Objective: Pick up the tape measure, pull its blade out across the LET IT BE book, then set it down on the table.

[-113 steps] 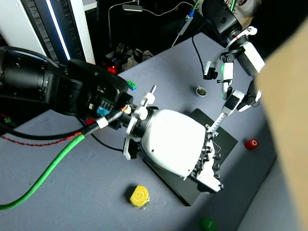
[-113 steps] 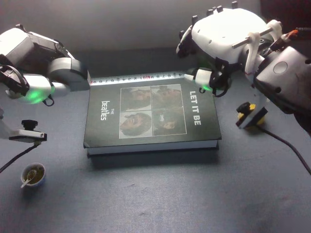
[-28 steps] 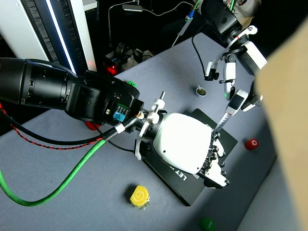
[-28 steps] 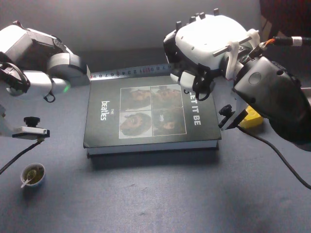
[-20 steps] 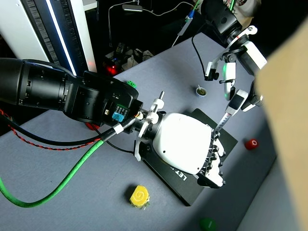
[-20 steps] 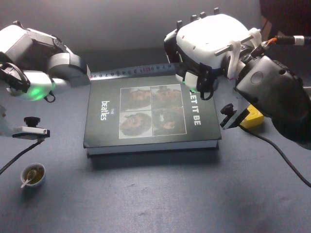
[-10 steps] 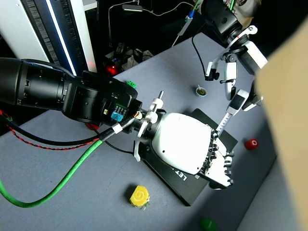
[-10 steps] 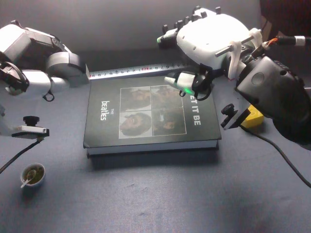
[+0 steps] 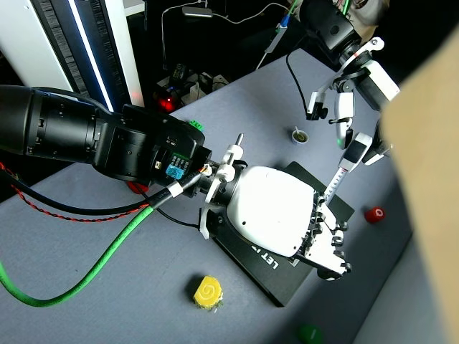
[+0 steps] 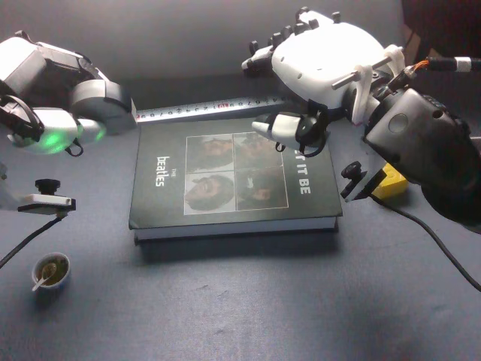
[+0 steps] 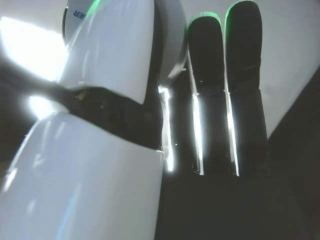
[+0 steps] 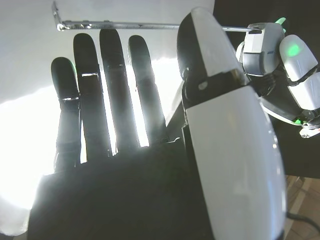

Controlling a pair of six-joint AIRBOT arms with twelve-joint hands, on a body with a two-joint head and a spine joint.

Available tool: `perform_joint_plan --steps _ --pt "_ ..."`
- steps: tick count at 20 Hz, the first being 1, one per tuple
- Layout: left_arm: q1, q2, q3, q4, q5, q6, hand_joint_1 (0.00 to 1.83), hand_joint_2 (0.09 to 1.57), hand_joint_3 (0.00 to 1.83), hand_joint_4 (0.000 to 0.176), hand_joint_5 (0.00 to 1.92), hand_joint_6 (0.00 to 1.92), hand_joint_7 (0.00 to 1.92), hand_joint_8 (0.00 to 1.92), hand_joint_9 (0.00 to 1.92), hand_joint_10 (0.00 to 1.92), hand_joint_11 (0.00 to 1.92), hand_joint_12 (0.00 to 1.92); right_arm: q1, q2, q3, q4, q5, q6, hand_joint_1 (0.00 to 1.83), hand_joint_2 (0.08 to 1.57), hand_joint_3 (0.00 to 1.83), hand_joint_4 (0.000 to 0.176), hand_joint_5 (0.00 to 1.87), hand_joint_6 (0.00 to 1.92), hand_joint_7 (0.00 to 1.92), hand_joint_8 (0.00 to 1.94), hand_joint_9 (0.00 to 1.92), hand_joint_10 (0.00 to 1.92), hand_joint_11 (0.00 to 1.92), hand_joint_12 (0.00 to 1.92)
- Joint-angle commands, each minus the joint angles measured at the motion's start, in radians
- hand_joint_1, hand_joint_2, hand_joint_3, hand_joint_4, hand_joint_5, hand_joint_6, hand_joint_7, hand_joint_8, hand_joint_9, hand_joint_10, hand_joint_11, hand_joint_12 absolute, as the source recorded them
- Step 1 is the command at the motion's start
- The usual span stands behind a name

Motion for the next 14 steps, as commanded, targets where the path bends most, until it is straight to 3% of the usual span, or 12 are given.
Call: perform_joint_plan --steps 1,14 --pt "-0.008 0.004 0.005 0.037 -0.096 -0.013 1.38 1.11 0.0 0.0 0.95 0.84 1.02 0.98 0.9 1.26 0.86 1.08 0.007 0.004 -0.001 -0.055 0.082 0.006 0.78 1.14 0.0 0.0 0.58 0.01 0.67 0.05 0.51 0.33 0.13 1.3" --pt "-0.008 0.01 0.012 0.049 -0.082 -0.013 1.38 1.11 0.0 0.0 0.91 0.89 1.02 0.97 0.91 1.25 0.85 1.06 0.015 -0.001 0.023 -0.05 0.076 0.031 0.79 1.15 0.0 0.0 0.6 0.02 0.69 0.04 0.53 0.32 0.13 1.3"
